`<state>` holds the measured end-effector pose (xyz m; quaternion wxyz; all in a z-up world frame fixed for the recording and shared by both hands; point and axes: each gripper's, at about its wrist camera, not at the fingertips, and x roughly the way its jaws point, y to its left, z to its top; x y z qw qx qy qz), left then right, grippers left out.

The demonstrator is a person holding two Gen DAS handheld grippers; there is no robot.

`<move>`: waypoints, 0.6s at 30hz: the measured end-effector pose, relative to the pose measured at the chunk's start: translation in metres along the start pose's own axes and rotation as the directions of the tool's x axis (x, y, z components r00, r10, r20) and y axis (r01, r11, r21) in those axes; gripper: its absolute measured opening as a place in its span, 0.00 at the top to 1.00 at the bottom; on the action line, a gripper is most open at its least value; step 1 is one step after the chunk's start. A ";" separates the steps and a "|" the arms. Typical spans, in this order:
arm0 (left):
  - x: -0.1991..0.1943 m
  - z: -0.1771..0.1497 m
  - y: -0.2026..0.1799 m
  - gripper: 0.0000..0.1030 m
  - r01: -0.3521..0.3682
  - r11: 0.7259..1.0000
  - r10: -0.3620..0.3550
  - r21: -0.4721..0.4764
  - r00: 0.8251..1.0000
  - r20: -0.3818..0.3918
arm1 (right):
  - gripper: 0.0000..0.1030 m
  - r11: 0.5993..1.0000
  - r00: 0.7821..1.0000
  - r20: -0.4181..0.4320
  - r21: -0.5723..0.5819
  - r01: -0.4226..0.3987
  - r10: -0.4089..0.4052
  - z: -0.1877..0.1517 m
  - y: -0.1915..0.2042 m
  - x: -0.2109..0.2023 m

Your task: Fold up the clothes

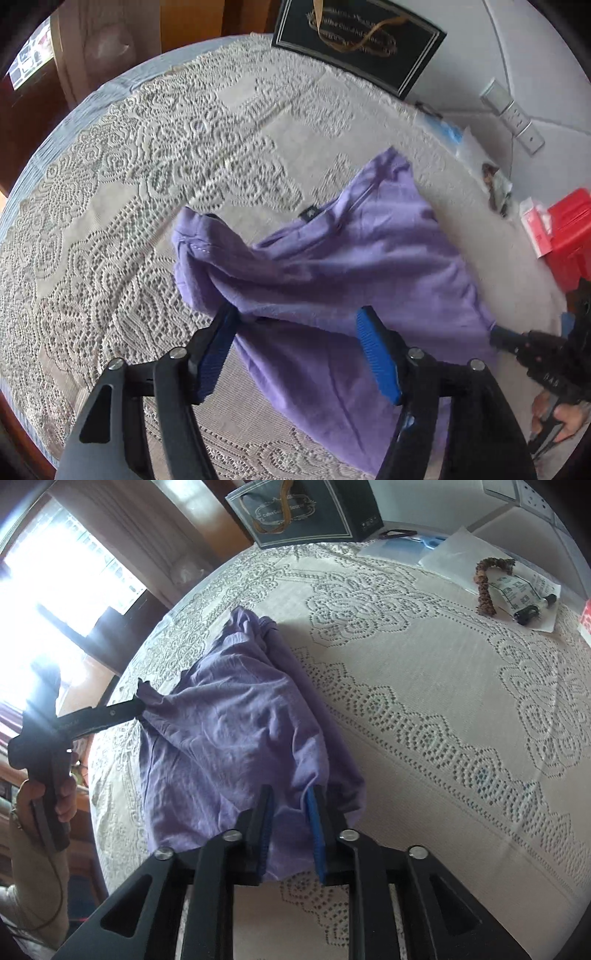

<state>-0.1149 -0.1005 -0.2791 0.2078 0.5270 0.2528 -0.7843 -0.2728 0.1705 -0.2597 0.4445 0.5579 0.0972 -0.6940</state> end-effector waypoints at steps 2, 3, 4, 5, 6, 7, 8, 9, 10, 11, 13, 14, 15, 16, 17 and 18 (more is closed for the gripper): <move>0.008 -0.004 -0.001 0.39 -0.052 0.999 0.053 0.012 0.999 -0.011 | 0.98 0.994 0.994 -0.006 0.026 0.110 -0.110 0.000 -0.011 0.009; 0.006 -0.005 -0.003 0.39 -0.071 0.997 0.071 0.022 0.997 -0.003 | 0.98 0.988 0.989 0.003 0.052 0.148 -0.148 0.000 -0.016 0.006; 0.001 -0.006 -0.004 0.39 -0.075 0.997 0.075 0.020 0.997 0.002 | 0.98 0.981 0.984 0.016 0.083 0.178 -0.180 0.000 -0.020 0.000; -0.005 -0.007 -0.004 0.39 -0.057 0.998 0.056 0.015 0.998 0.014 | 0.98 0.979 0.981 0.046 0.088 0.185 -0.190 0.000 -0.020 -0.008; -0.011 -0.008 -0.005 0.38 -0.036 0.999 0.036 0.010 0.999 0.023 | 0.98 0.979 0.978 0.084 0.083 0.184 -0.191 -0.001 -0.017 -0.018; -0.018 -0.010 -0.005 0.34 -0.015 1.000 0.015 0.003 0.999 0.029 | 0.98 0.985 0.980 0.113 0.071 0.156 -0.163 -0.002 -0.013 -0.027; -0.024 -0.013 -0.006 0.32 -0.004 1.000 0.004 -0.004 0.999 0.034 | 0.96 0.991 0.983 0.128 0.052 0.126 -0.132 -0.003 -0.007 -0.033; -0.030 -0.016 -0.007 0.31 0.008 1.000 -0.007 -0.010 0.999 0.040 | 0.94 0.994 0.984 0.139 0.026 0.108 -0.111 -0.004 -0.001 -0.038; -0.037 -0.019 -0.008 0.29 0.019 1.000 -0.018 -0.016 0.999 0.046 | 0.86 0.995 0.984 0.152 -0.009 0.100 -0.097 -0.005 0.007 -0.041; -0.043 -0.022 -0.009 0.26 0.026 0.999 -0.025 -0.022 0.998 0.050 | 0.79 0.994 0.982 0.166 -0.052 0.096 -0.087 -0.006 0.015 -0.043; -0.053 -0.031 -0.009 0.21 0.018 0.999 -0.017 -0.028 0.999 0.047 | 0.79 0.988 0.982 0.176 -0.130 0.085 -0.062 -0.009 0.030 -0.044; -0.057 -0.035 -0.009 0.21 0.013 1.000 -0.012 -0.026 0.999 0.043 | 0.79 0.985 0.984 0.168 -0.151 0.081 -0.055 -0.010 0.036 -0.041; -0.061 -0.038 -0.008 0.21 0.002 1.000 -0.001 -0.023 0.999 0.042 | 0.79 0.983 0.986 0.158 -0.166 0.076 -0.050 -0.010 0.040 -0.038; -0.064 -0.041 -0.007 0.21 -0.013 1.000 0.014 -0.020 0.999 0.040 | 0.79 0.983 0.988 0.148 -0.172 0.065 -0.039 -0.012 0.044 -0.036; -0.064 -0.044 -0.005 0.21 -0.024 1.000 0.024 -0.017 0.999 0.037 | 0.79 0.984 0.990 0.138 -0.169 0.049 -0.025 -0.015 0.046 -0.033; -0.064 -0.045 -0.003 0.21 -0.027 1.000 0.027 -0.016 0.999 0.033 | 0.79 0.986 0.991 0.131 -0.163 0.043 -0.021 -0.018 0.046 -0.032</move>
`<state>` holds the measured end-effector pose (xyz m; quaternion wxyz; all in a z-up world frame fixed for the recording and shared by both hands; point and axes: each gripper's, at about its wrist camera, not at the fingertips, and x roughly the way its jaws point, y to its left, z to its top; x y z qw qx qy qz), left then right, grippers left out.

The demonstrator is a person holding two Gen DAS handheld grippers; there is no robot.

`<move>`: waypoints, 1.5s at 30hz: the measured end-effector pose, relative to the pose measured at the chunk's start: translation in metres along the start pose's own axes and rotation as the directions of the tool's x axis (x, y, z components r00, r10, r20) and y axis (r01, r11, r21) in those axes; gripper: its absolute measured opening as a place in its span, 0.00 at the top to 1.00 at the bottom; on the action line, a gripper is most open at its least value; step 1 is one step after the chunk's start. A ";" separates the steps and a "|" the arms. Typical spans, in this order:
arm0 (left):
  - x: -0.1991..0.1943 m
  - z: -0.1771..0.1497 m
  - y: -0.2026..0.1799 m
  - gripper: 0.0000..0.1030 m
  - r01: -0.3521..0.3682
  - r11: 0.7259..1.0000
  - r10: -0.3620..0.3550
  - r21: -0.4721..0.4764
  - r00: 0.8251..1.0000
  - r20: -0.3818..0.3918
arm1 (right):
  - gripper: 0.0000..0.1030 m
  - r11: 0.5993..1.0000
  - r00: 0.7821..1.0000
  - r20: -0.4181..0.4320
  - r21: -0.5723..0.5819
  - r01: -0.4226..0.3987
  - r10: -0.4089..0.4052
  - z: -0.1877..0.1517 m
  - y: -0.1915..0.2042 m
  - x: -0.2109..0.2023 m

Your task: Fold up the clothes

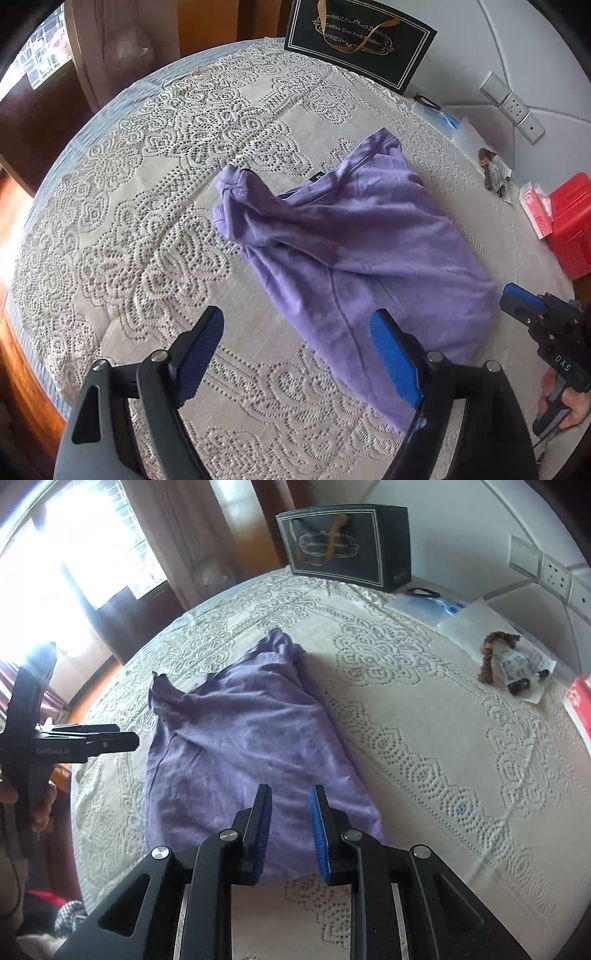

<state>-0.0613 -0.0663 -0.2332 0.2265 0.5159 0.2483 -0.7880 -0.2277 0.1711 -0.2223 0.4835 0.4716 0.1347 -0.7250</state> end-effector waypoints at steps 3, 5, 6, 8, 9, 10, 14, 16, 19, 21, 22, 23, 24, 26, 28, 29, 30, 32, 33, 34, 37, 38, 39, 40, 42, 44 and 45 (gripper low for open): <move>0.005 0.000 0.005 0.21 -0.004 1.000 0.005 0.019 1.000 -0.022 | 0.79 0.999 0.999 -0.024 0.039 0.027 -0.026 -0.006 -0.005 0.007; 0.012 0.006 0.004 0.21 0.002 0.998 0.001 0.060 0.999 -0.039 | 0.79 0.996 0.999 -0.033 0.081 0.042 -0.039 -0.008 -0.009 0.009; 0.016 0.010 0.004 0.21 0.006 0.996 -0.002 0.084 0.999 -0.047 | 0.79 0.994 0.999 -0.035 0.102 0.044 -0.041 -0.008 -0.011 0.009; 0.028 0.022 0.001 0.21 0.019 0.989 -0.010 0.149 0.998 -0.061 | 0.79 0.991 0.999 -0.047 0.134 0.016 -0.010 -0.008 -0.010 0.013; 0.035 0.029 -0.001 0.21 0.029 0.983 -0.017 0.183 0.997 -0.069 | 0.79 0.989 0.998 -0.053 0.146 -0.010 0.018 -0.008 -0.007 0.015; 0.044 0.037 -0.003 0.21 0.047 0.975 -0.029 0.217 0.996 -0.083 | 0.81 0.987 0.997 -0.058 0.156 -0.033 0.042 -0.008 -0.002 0.019; 0.081 0.071 -0.007 0.21 0.086 0.927 -0.028 0.366 0.987 -0.160 | 0.81 0.969 0.987 -0.140 0.223 0.106 -0.076 -0.016 0.008 0.042; 0.083 0.088 -0.009 0.21 0.139 0.904 -0.073 0.404 0.982 -0.174 | 0.85 0.924 0.975 -0.166 0.328 0.194 -0.146 -0.021 0.002 0.043; 0.077 0.117 -0.022 0.21 0.195 0.868 -0.133 0.457 0.978 -0.164 | 0.82 0.844 0.964 -0.110 0.466 0.265 -0.242 -0.025 -0.001 0.023; 0.081 0.131 -0.037 0.21 0.225 0.837 -0.156 0.498 0.972 -0.176 | 0.80 0.792 0.955 -0.051 0.546 0.272 -0.293 -0.027 0.000 0.006; 0.085 0.136 -0.045 0.21 0.242 0.821 -0.166 0.517 0.968 -0.190 | 0.76 0.769 0.949 -0.027 0.579 0.270 -0.314 -0.029 0.000 -0.001; 0.090 0.141 -0.053 0.21 0.259 0.804 -0.174 0.535 0.963 -0.204 | 0.74 0.745 0.942 -0.009 0.609 0.271 -0.335 -0.031 -0.001 -0.007; 0.094 0.146 -0.061 0.21 0.275 0.786 -0.183 0.553 0.959 -0.218 | 0.72 0.726 0.936 -0.003 0.631 0.274 -0.351 -0.031 -0.001 -0.012; 0.107 0.150 -0.075 0.21 0.296 0.760 -0.178 0.579 0.951 -0.252 | 0.62 0.697 0.927 -0.015 0.655 0.292 -0.374 -0.034 -0.004 -0.012; 0.122 0.152 -0.086 0.49 0.300 0.740 -0.158 0.602 0.947 -0.279 | 0.62 0.670 0.921 -0.034 0.676 0.308 -0.389 -0.035 -0.010 -0.008; 0.127 0.152 -0.092 0.59 0.306 0.727 -0.150 0.614 0.944 -0.293 | 0.62 0.658 0.924 -0.039 0.690 0.300 -0.381 -0.036 -0.014 -0.003; 0.133 0.153 -0.097 0.74 0.314 0.716 -0.148 0.623 0.941 -0.304 | 0.62 0.647 0.928 -0.042 0.705 0.289 -0.369 -0.036 -0.018 0.002; 0.138 0.160 -0.105 0.79 0.279 0.703 -0.137 0.654 0.956 -0.260 | 0.73 0.657 0.946 -0.061 0.705 0.266 -0.318 -0.034 -0.022 0.018; 0.139 0.167 -0.108 0.79 0.250 0.708 -0.127 0.660 0.965 -0.229 | 0.87 0.666 0.947 -0.092 0.690 0.285 -0.309 -0.032 -0.022 0.026; 0.139 0.175 -0.108 0.79 0.216 0.717 -0.117 0.662 0.974 -0.192 | 0.99 0.658 0.927 -0.152 0.665 0.354 -0.344 -0.031 -0.022 0.033; 0.131 0.201 -0.094 0.79 0.145 0.767 -0.110 0.625 0.989 -0.094 | 0.99 0.590 0.902 -0.160 0.708 0.388 -0.402 -0.037 -0.024 0.027; 0.127 0.203 -0.086 0.79 0.181 0.771 -0.129 0.610 0.983 -0.128 | 0.97 0.565 0.894 -0.160 0.725 0.394 -0.418 -0.039 -0.024 0.024; 0.122 0.205 -0.079 0.78 0.216 0.775 -0.148 0.594 0.976 -0.161 | 0.95 0.551 0.884 -0.162 0.729 0.407 -0.439 -0.040 -0.021 0.019; 0.117 0.205 -0.071 0.75 0.243 0.771 -0.163 0.588 0.969 -0.187 | 0.88 0.554 0.887 -0.137 0.736 0.389 -0.441 -0.041 -0.014 0.014; 0.105 0.191 -0.059 0.57 0.265 0.736 -0.175 0.622 0.963 -0.204 | 0.78 0.574 0.903 -0.071 0.750 0.329 -0.424 -0.043 0.002 0.004; 0.101 0.178 -0.046 0.42 0.313 0.719 -0.197 0.620 0.948 -0.250 | 0.78 0.599 0.914 -0.041 0.744 0.298 -0.404 -0.044 0.021 -0.001; 0.100 0.172 -0.040 0.41 0.337 0.714 -0.208 0.614 0.939 -0.274 | 0.78 0.609 0.920 -0.033 0.740 0.286 -0.391 -0.045 0.030 -0.001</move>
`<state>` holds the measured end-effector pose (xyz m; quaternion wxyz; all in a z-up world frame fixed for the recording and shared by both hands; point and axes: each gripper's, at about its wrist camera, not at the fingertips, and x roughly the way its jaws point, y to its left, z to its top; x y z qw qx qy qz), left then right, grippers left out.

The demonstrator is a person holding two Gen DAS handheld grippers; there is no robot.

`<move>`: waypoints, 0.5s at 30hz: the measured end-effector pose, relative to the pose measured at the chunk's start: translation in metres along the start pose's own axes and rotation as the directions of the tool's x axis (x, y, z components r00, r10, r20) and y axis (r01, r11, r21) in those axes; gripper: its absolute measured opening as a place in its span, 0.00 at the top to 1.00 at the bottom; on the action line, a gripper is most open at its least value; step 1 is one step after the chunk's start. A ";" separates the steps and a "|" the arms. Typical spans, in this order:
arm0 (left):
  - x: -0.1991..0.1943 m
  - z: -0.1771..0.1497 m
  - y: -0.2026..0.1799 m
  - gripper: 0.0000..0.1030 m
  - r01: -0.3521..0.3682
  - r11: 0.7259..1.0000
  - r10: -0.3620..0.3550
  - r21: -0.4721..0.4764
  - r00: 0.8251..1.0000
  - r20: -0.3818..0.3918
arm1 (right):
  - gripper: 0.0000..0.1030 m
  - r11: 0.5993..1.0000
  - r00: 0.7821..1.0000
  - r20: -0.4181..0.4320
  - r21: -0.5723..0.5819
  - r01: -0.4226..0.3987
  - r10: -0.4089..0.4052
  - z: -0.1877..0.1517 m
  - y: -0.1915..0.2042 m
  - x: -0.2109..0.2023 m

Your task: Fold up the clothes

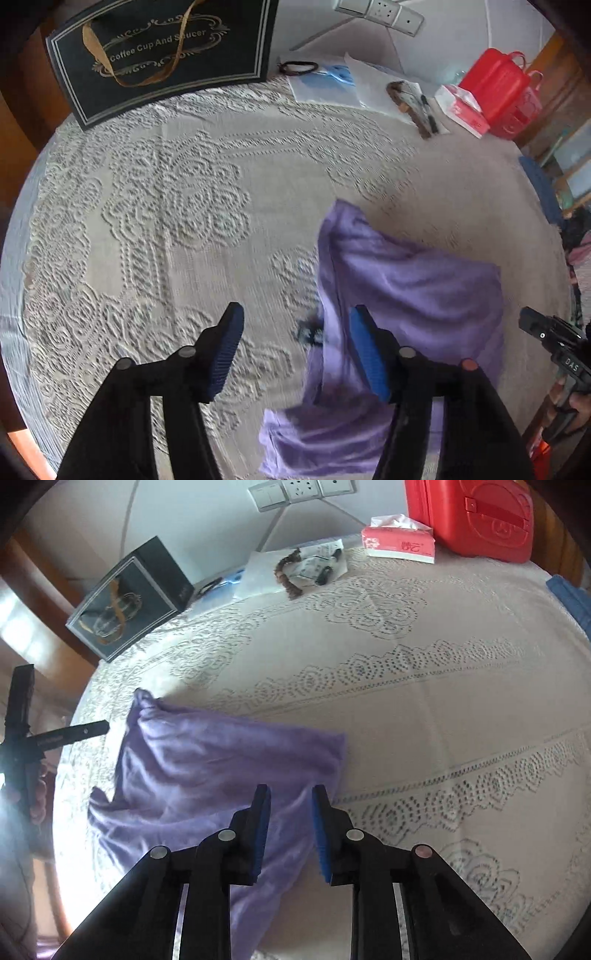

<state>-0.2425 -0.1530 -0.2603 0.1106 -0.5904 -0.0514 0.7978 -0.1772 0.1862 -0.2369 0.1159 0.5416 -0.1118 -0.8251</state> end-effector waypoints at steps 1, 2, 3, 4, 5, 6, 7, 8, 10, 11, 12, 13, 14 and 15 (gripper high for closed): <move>0.000 -0.007 0.000 0.41 0.020 1.000 -0.020 0.001 1.000 -0.010 | 0.78 1.000 1.000 -0.005 -0.002 -0.010 0.010 -0.007 0.004 -0.003; 0.002 -0.011 0.000 0.41 0.028 1.000 -0.028 0.005 0.999 -0.016 | 0.78 1.000 1.000 -0.009 -0.001 -0.018 0.018 -0.014 0.008 -0.005; 0.005 -0.015 -0.001 0.41 0.035 0.999 -0.034 0.010 0.999 -0.025 | 0.78 1.000 0.999 -0.016 0.001 -0.029 0.029 -0.020 0.011 -0.005; 0.009 -0.018 -0.003 0.42 0.040 0.999 -0.039 0.018 0.998 -0.039 | 0.78 0.999 0.999 -0.025 0.004 -0.041 0.041 -0.026 0.014 -0.003; 0.013 -0.021 -0.006 0.47 0.042 0.999 -0.041 0.027 0.998 -0.054 | 0.77 0.999 0.998 -0.034 0.008 -0.052 0.052 -0.032 0.017 -0.002; 0.018 -0.022 -0.008 0.65 0.039 0.999 -0.036 0.037 0.997 -0.069 | 0.77 0.998 0.997 -0.045 0.005 -0.060 0.060 -0.037 0.020 0.001; 0.022 -0.024 -0.011 0.82 0.036 0.998 -0.032 0.047 0.996 -0.084 | 0.77 0.998 0.996 -0.062 -0.001 -0.069 0.069 -0.043 0.025 0.004; 0.025 -0.025 -0.013 0.88 0.028 0.998 -0.023 0.054 0.995 -0.093 | 0.77 0.997 0.994 -0.078 -0.007 -0.076 0.075 -0.048 0.028 0.007; 0.026 -0.022 -0.011 0.94 -0.013 0.999 0.016 0.047 0.997 -0.080 | 0.78 0.997 0.991 -0.111 -0.020 -0.075 0.073 -0.058 0.033 0.016; 0.026 -0.020 -0.009 0.94 -0.038 0.998 0.041 0.045 0.997 -0.069 | 0.78 0.999 0.990 -0.137 -0.027 -0.044 0.040 -0.063 0.034 0.023; 0.022 -0.017 -0.006 0.94 -0.075 0.996 0.077 0.044 0.996 -0.045 | 0.79 0.999 0.990 -0.143 -0.027 -0.025 0.021 -0.066 0.032 0.026; 0.018 -0.013 -0.003 0.94 -0.121 0.992 0.122 0.044 0.992 -0.013 | 0.80 1.000 0.990 -0.138 -0.026 -0.014 0.010 -0.068 0.030 0.027; 0.013 -0.009 0.001 0.94 -0.176 0.984 0.176 0.037 0.984 0.023 | 0.81 1.000 0.990 -0.138 -0.013 -0.015 0.013 -0.068 0.027 0.026; 0.007 -0.006 0.006 0.94 -0.206 0.978 0.205 0.022 0.977 0.053 | 0.82 1.000 0.990 -0.141 0.004 -0.022 0.023 -0.068 0.024 0.025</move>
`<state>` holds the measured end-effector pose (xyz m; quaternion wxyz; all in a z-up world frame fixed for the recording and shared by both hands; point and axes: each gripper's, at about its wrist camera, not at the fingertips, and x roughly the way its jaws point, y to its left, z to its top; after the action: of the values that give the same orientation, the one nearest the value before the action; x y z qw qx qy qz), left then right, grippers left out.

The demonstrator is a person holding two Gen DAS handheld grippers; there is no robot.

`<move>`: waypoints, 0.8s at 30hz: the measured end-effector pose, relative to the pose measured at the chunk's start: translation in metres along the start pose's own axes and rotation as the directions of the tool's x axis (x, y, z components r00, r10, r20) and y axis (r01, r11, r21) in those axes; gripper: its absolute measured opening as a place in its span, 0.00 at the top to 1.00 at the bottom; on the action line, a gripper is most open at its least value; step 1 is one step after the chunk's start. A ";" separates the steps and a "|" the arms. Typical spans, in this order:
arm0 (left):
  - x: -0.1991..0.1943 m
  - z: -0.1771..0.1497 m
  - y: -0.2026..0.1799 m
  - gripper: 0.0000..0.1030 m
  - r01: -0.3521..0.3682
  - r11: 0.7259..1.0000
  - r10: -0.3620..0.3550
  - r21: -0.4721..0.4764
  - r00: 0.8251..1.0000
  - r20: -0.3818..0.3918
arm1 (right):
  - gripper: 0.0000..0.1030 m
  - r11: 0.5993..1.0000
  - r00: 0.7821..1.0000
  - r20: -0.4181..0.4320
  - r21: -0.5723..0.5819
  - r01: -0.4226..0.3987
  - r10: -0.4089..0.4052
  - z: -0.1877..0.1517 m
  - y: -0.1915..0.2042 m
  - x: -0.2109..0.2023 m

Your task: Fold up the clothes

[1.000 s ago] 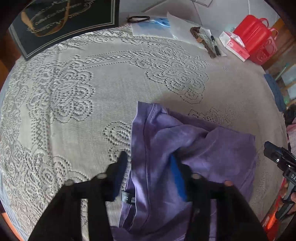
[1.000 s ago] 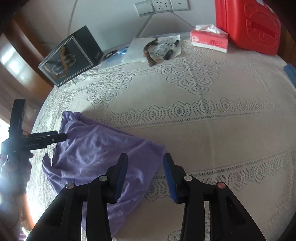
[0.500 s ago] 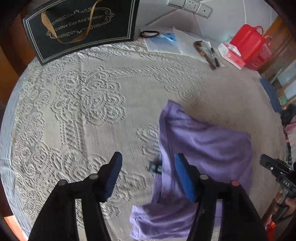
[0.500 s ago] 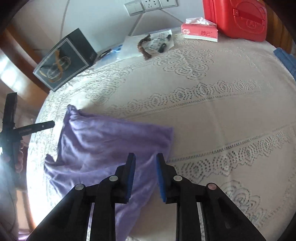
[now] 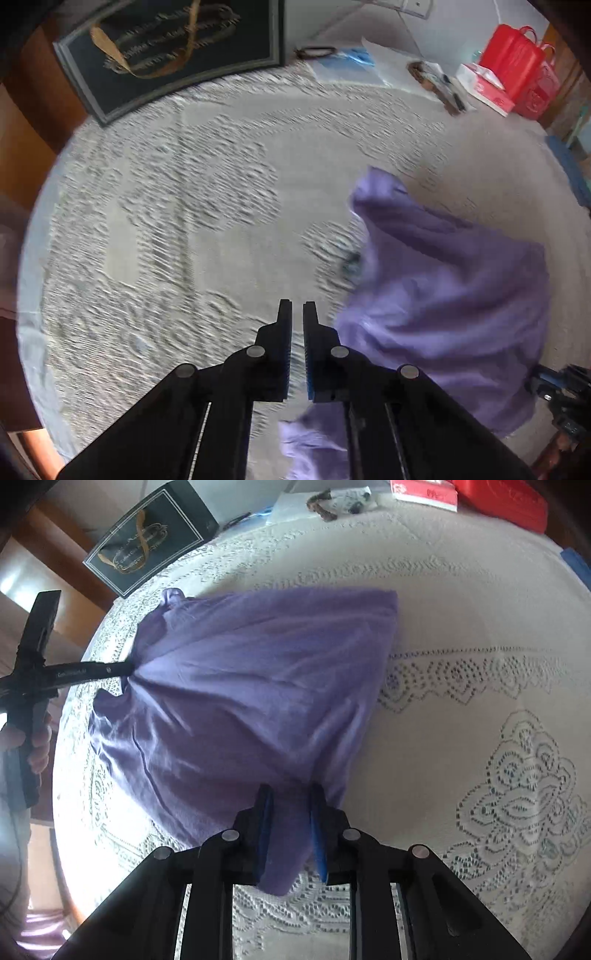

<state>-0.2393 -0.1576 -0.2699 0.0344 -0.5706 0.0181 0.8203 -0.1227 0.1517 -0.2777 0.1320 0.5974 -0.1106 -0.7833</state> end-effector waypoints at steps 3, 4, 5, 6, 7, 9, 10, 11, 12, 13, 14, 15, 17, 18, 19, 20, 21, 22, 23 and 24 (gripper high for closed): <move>-0.013 -0.003 0.013 0.94 0.119 0.992 -0.120 -0.042 0.993 -0.022 | 0.80 1.000 1.000 0.006 0.013 0.007 -0.007 0.000 -0.002 -0.007; -0.017 -0.007 0.014 0.93 0.147 0.988 -0.148 -0.042 0.988 -0.034 | 0.80 1.000 1.000 0.019 0.018 -0.001 0.001 -0.001 -0.001 -0.012; -0.019 -0.013 0.011 0.92 0.145 0.989 -0.146 -0.024 0.988 -0.044 | 0.79 1.000 0.999 0.034 0.021 -0.015 0.014 -0.003 0.000 -0.017; -0.018 -0.020 0.008 0.85 0.156 0.988 -0.157 -0.019 0.986 -0.059 | 0.78 0.999 0.998 0.048 0.024 -0.029 0.028 -0.005 0.001 -0.023; -0.017 -0.027 0.007 0.73 0.169 0.985 -0.170 -0.019 0.983 -0.074 | 0.76 0.999 0.998 0.060 0.027 -0.033 0.032 -0.007 0.002 -0.028; -0.014 -0.043 0.006 0.53 0.201 0.978 -0.205 -0.052 0.975 -0.089 | 0.74 0.999 0.997 0.077 0.037 -0.032 0.029 -0.011 0.004 -0.034; -0.011 -0.050 0.005 0.51 0.218 0.974 -0.224 -0.067 0.971 -0.088 | 0.70 0.999 0.996 0.082 0.044 -0.030 0.026 -0.013 0.005 -0.036; -0.009 -0.056 0.005 0.51 0.235 0.969 -0.242 -0.082 0.966 -0.088 | 0.67 0.998 0.995 0.090 0.046 -0.036 0.032 -0.015 0.005 -0.036; -0.007 -0.063 0.003 0.51 0.241 0.966 -0.250 -0.095 0.964 -0.094 | 0.67 0.998 0.994 0.100 0.045 -0.046 0.042 -0.016 0.005 -0.036; -0.005 -0.070 0.001 0.51 0.233 0.967 -0.243 -0.102 0.964 -0.108 | 0.67 0.997 0.992 0.109 0.037 -0.067 0.063 -0.017 0.006 -0.034; -0.005 -0.076 -0.002 0.51 0.220 0.970 -0.231 -0.101 0.966 -0.115 | 0.67 0.995 0.989 0.114 0.021 -0.099 0.096 -0.017 0.009 -0.033; -0.006 -0.081 -0.005 0.52 0.193 0.978 -0.201 -0.079 0.974 -0.107 | 0.68 0.993 0.987 0.107 -0.002 -0.117 0.117 -0.019 0.012 -0.030; -0.010 -0.091 -0.011 0.52 0.122 0.992 -0.125 -0.036 0.985 -0.120 | 0.87 0.994 0.992 0.063 -0.042 -0.102 0.105 -0.023 0.014 -0.021; -0.012 -0.095 -0.011 0.51 0.106 0.994 -0.109 -0.031 0.986 -0.126 | 0.92 0.997 0.998 0.022 -0.057 -0.058 0.059 -0.026 0.012 -0.013; -0.015 -0.098 -0.009 0.49 0.097 0.995 -0.101 -0.036 0.987 -0.123 | 1.00 0.997 0.999 -0.003 -0.058 -0.047 0.047 -0.030 0.009 -0.009; -0.019 -0.101 -0.007 0.46 0.088 0.995 -0.092 -0.042 0.989 -0.119 | 1.00 0.997 0.998 -0.017 -0.040 -0.061 0.060 -0.033 0.004 -0.011; -0.022 -0.104 -0.005 0.40 0.079 0.996 -0.084 -0.047 0.990 -0.115 | 1.00 0.998 0.998 -0.035 -0.025 -0.060 0.059 -0.035 -0.001 -0.013; -0.027 -0.106 -0.003 0.38 0.070 0.996 -0.075 -0.054 0.992 -0.104 | 1.00 0.999 0.998 -0.043 -0.029 -0.040 0.039 -0.037 -0.004 -0.016; -0.035 -0.105 -0.002 0.38 0.061 0.996 -0.065 -0.064 0.995 -0.072 | 0.99 0.999 0.999 -0.043 -0.037 -0.021 0.019 -0.038 -0.006 -0.021; -0.042 -0.104 -0.002 0.34 0.060 0.995 -0.063 -0.076 0.997 -0.043 | 0.97 0.999 0.999 -0.027 -0.036 -0.022 0.021 -0.037 -0.009 -0.027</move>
<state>-0.1274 -0.1643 -0.2663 0.0379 -0.5901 -0.0293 0.8059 -0.0809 0.1685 -0.2661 0.1528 0.6042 -0.1009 -0.7755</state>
